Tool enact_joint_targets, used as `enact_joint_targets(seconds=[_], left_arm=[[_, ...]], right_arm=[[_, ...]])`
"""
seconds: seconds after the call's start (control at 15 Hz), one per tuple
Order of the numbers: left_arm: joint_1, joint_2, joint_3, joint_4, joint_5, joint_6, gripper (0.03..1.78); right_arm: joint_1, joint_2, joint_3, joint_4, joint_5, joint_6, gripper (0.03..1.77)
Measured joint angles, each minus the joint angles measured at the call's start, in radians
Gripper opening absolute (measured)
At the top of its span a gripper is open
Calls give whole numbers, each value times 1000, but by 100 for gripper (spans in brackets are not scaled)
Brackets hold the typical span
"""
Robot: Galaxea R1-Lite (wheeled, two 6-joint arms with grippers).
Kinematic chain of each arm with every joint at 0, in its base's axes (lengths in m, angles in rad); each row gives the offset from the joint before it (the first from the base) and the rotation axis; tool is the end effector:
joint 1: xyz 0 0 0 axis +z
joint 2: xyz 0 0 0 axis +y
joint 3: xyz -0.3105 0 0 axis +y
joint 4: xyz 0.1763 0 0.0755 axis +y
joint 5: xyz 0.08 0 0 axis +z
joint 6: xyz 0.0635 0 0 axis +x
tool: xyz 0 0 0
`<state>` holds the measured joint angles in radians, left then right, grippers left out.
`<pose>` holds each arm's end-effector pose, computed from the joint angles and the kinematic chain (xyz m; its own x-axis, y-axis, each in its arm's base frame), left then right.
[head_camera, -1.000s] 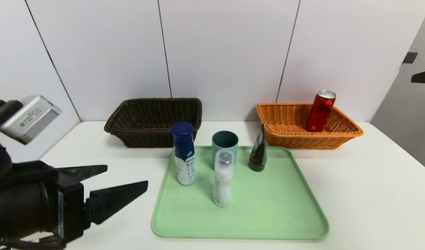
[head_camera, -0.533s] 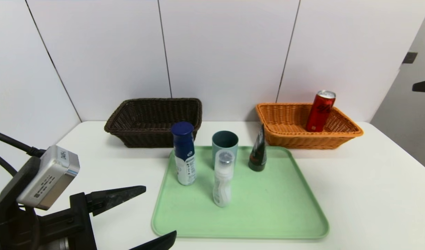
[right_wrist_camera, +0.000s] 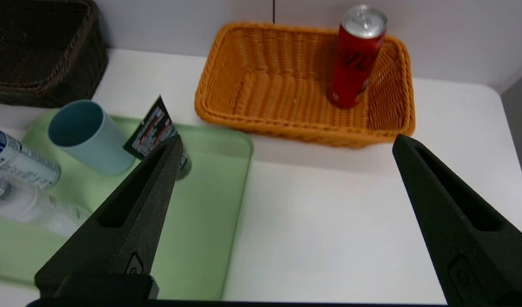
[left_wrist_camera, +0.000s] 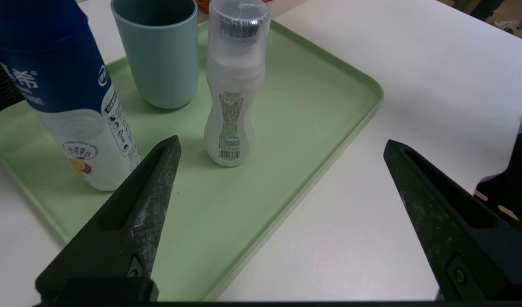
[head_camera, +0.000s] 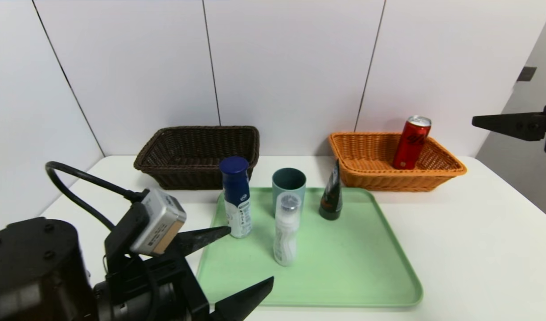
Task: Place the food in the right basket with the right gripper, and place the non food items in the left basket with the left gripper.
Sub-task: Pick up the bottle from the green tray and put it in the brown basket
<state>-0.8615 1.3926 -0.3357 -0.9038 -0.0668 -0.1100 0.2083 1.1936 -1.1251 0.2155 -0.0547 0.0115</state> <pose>0.1525 -0.1842 0.1673 0.5916 -0.7917 -0.1522 0.7844 0.6089 -0.1186 0.2007 0.0389 0.3117 0.9491 0.1447 -0.2798 -0.1520 0.9884 -0.0043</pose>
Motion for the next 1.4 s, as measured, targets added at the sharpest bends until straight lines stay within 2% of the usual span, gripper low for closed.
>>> enact_joint_targets(seconds=[0.13, 0.2, 0.67, 1.0, 1.4], left_arm=[[-1, 95, 8, -130, 20, 0, 169], [-1, 129, 11, -160, 24, -3, 169], [-2, 281, -12, -238, 50, 1, 169], [-3, 378, -37, -340, 74, 2, 169], [-10, 466, -108, -352, 102, 1, 169]], right_arm=[[31, 3, 62, -132, -69, -13, 169], [36, 4, 79, -144, -86, -13, 169], [41, 8, 143, -144, -91, -13, 170], [41, 10, 152, -143, -91, -14, 170], [40, 13, 155, -139, -98, -14, 170]])
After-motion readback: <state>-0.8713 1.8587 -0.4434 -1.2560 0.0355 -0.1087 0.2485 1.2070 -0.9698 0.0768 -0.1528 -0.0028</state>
